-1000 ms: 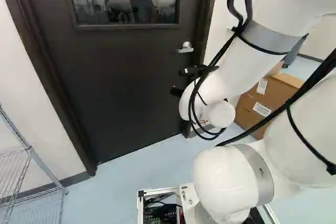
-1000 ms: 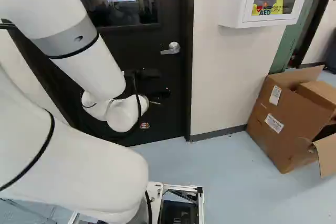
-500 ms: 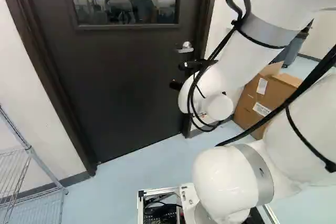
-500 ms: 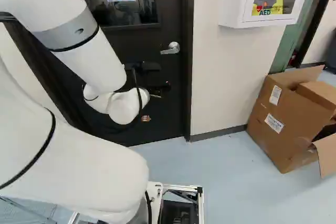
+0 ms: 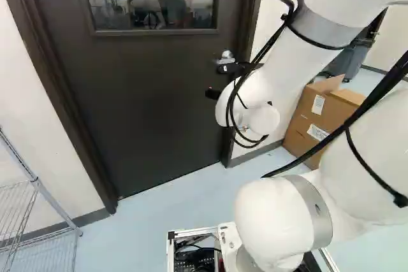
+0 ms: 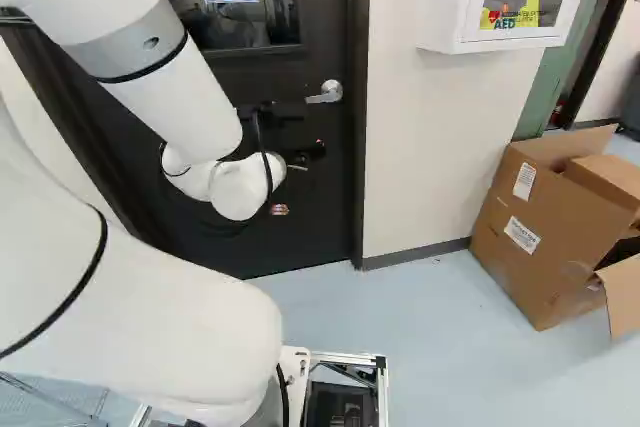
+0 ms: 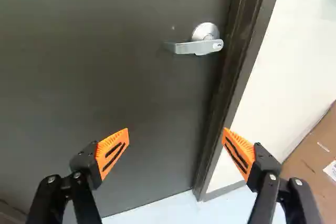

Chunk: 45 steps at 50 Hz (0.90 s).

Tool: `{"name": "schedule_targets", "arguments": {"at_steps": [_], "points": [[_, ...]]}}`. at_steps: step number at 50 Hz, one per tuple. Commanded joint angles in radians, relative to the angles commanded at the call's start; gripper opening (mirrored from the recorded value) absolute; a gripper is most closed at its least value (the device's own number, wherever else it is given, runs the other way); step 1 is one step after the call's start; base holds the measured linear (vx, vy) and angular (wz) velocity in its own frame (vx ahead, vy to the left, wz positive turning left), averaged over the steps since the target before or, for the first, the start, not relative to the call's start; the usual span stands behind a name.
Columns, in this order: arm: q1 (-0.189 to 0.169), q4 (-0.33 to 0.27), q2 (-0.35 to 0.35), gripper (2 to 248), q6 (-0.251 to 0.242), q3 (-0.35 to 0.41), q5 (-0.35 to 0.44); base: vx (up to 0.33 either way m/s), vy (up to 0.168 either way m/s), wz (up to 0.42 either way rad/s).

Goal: Open the door and move inside

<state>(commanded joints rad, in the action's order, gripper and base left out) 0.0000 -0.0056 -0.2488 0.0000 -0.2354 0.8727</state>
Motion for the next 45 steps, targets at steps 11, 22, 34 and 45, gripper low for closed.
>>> {"name": "schedule_targets", "arguments": {"at_steps": [11,22,34,45], "points": [[-0.005,-0.025,0.03,247,0.0,-0.053,0.0,0.0,0.0,0.0],[-0.005,-0.055,0.069,247,0.0,-0.114,0.0,0.0,0.0,0.0],[0.007,-0.102,0.112,247,0.0,-0.182,0.0,0.0,0.0,0.0],[0.019,-0.14,0.146,247,0.0,-0.24,0.0,0.0,0.0,0.0]]}}
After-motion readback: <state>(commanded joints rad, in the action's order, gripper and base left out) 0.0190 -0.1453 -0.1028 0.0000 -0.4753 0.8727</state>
